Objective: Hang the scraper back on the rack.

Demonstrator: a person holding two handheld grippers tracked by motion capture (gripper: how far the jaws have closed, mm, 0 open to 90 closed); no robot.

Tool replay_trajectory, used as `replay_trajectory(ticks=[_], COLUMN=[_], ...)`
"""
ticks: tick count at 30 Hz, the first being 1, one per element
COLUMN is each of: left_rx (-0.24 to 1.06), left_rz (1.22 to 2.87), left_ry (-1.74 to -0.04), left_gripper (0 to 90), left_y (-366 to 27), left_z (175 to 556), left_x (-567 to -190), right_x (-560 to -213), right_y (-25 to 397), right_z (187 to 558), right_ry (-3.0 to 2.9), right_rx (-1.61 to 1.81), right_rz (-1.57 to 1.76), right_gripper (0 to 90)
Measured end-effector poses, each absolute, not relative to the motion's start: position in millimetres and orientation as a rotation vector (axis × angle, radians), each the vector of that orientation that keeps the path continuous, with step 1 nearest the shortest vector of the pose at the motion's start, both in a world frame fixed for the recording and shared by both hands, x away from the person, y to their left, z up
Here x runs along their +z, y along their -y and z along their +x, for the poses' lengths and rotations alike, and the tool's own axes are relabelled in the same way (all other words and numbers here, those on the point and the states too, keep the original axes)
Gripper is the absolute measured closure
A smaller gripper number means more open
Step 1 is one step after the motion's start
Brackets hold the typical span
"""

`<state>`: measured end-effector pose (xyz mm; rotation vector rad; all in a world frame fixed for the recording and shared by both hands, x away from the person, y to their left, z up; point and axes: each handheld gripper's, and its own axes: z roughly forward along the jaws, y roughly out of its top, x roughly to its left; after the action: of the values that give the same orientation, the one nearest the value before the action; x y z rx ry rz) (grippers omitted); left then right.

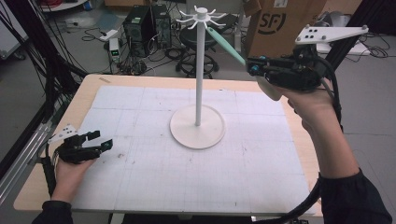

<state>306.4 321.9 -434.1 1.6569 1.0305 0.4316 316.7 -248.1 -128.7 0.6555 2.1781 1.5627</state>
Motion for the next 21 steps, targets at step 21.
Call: replay_trajectory(ticks=[21], left_rx=[0.431], left_rz=[1.66], left_ry=[-1.029], left_gripper=[21.8], left_y=[-321.5], left_z=[306.4], left_x=[-434.2], right_x=[-131.5], right_y=[244.4], right_z=[322.9], right_ry=[-2.174], right_rx=[1.5], right_rz=[0.677], right_gripper=[80.9])
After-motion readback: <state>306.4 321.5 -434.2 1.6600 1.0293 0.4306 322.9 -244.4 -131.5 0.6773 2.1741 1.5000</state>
